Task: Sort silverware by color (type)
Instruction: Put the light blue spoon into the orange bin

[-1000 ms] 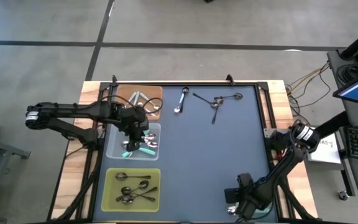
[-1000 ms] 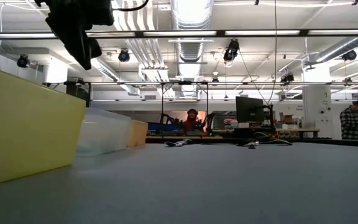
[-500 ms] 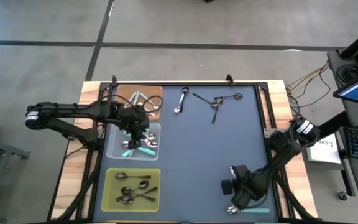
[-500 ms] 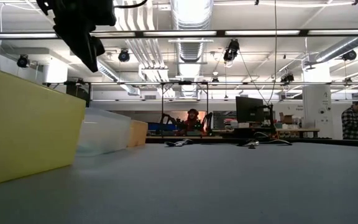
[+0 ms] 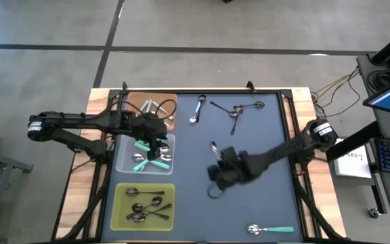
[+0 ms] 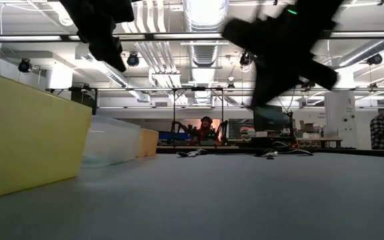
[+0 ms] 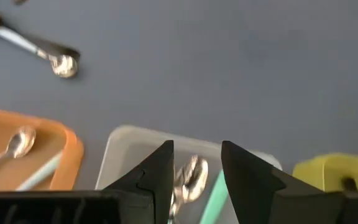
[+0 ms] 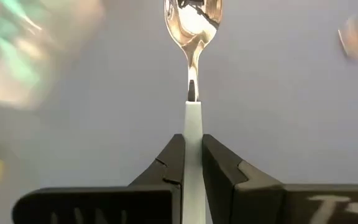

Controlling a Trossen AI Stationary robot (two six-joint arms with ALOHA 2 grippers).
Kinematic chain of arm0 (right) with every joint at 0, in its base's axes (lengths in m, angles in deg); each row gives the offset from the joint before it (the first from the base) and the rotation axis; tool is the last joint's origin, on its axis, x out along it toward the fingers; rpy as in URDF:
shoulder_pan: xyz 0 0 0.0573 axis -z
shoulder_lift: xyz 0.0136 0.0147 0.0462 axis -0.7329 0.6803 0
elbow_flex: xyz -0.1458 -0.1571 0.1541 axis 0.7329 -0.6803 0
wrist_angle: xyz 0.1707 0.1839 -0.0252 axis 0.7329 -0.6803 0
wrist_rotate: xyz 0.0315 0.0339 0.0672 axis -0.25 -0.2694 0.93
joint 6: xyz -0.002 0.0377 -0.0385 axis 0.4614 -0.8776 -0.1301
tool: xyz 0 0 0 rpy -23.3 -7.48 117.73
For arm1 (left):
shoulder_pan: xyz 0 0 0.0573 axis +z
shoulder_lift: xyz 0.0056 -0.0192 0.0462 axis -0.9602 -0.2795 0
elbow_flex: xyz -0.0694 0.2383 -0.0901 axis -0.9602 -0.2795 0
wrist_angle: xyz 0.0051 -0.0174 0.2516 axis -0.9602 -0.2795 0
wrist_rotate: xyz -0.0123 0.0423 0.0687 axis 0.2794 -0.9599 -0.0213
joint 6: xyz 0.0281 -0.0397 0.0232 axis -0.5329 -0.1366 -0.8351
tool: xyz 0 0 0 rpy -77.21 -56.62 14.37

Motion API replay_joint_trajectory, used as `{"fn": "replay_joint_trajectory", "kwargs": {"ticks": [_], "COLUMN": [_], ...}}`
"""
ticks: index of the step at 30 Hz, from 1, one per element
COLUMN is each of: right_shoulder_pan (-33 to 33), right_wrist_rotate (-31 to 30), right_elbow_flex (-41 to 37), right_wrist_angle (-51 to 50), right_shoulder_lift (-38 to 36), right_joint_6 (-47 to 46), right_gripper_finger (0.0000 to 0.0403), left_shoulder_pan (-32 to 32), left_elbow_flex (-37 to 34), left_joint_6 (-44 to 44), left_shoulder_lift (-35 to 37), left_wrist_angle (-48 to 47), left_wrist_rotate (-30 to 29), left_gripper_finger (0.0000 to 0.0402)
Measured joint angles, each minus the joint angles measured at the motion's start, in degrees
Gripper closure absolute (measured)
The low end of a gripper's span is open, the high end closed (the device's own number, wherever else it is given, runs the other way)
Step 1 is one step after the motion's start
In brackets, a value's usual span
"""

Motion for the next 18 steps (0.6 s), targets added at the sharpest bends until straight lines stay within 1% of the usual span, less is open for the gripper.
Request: {"fn": "replay_joint_trajectory", "kwargs": {"ticks": [3, 7, 10, 12, 14, 18], "right_shoulder_pan": [3.63, 6.94, 8.68, 9.76, 10.56, 11.69], "right_wrist_rotate": [-2.79, -4.61, -7.06, -7.23, -7.12, -6.95], "right_elbow_flex": [4.3, 9.05, 11.2, 11.68, 11.68, 10.94], "right_wrist_angle": [3.88, 4.69, 5.02, 6.23, 8.76, 12.54], "right_shoulder_lift": [-0.17, -0.15, -0.17, -0.15, -0.03, 0.07], "right_joint_6": [11.97, 24.3, 30.75, 35.09, 37.78, 43.15], "right_gripper_finger": [0.038, 0.038, 0.038, 0.038, 0.038, 0.038], "left_shoulder_pan": [0.0, 0.01, 0.09, 0.09, 0.09, 0.1], "left_elbow_flex": [-1.5, -5.05, -8.2, -10.3, -12.29, -14.22], "left_joint_6": [0.0, 0.71, 2.27, 3.67, 4.67, 4.6], "left_shoulder_lift": [0.1, 0.59, 1.11, 1.5, 1.85, 2.18], "left_wrist_angle": [4.58, 10.91, 14.82, 18.67, 24.57, 36.62], "left_wrist_rotate": [0.0, 0.0, 0.04, 0.04, 0.13, 2.27], "left_gripper_finger": [0.0293, 0.0297, 0.0298, 0.0298, 0.0298, 0.0298]}}
